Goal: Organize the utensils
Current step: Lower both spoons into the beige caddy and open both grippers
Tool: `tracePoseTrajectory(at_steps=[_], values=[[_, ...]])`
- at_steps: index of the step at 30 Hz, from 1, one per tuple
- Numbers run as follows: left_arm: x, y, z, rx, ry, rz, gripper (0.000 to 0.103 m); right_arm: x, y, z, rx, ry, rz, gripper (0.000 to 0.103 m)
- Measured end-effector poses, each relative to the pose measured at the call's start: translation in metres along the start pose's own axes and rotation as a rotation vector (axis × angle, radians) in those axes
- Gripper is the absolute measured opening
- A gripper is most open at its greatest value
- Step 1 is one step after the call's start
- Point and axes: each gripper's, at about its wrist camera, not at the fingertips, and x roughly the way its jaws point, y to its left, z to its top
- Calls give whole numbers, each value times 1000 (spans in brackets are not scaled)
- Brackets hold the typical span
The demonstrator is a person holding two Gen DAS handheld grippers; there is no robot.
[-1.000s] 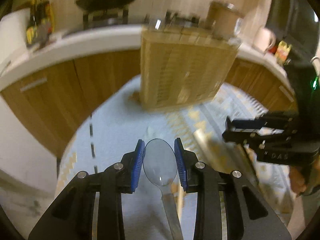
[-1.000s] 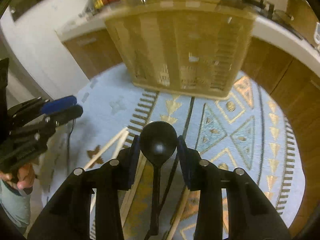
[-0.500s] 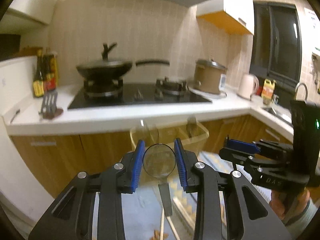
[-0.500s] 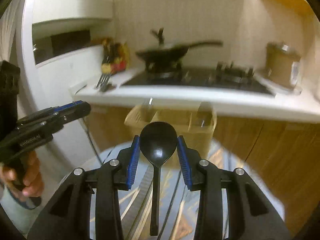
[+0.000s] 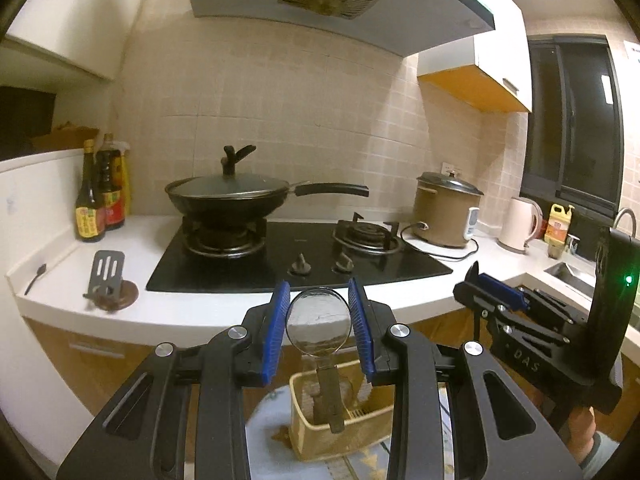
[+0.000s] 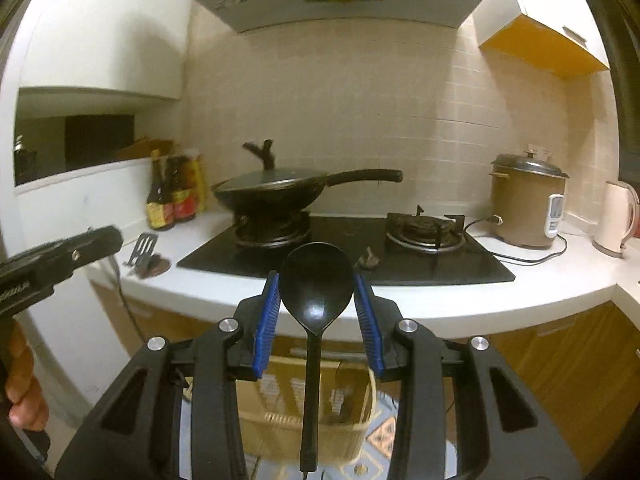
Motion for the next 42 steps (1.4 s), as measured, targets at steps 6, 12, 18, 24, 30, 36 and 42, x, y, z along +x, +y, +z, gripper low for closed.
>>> tracePoseTrajectory(at_steps=[6, 12, 18, 24, 30, 36, 42], values=[[15, 9, 6, -9, -4, 0, 29, 20, -12, 4, 56, -29, 6, 34], [15, 16, 13, -53, -19, -60, 29, 35, -2, 2, 92, -46, 34, 34], [18, 4, 17, -31, -43, -83, 29, 46, 5, -9, 123, -71, 19, 34], [22, 4, 11, 12, -39, -29, 29, 61, 3, -18, 147, -51, 16, 34], [33, 13, 1, 3, -9, -9, 29, 67, 15, -34, 104, -40, 6, 34], [45, 16, -14, 14, 24, 9, 29, 62, 20, -44, 74, -37, 2, 35], [45, 15, -24, 15, 72, -37, 30, 50, 14, -51, 88, 7, 42, 53]])
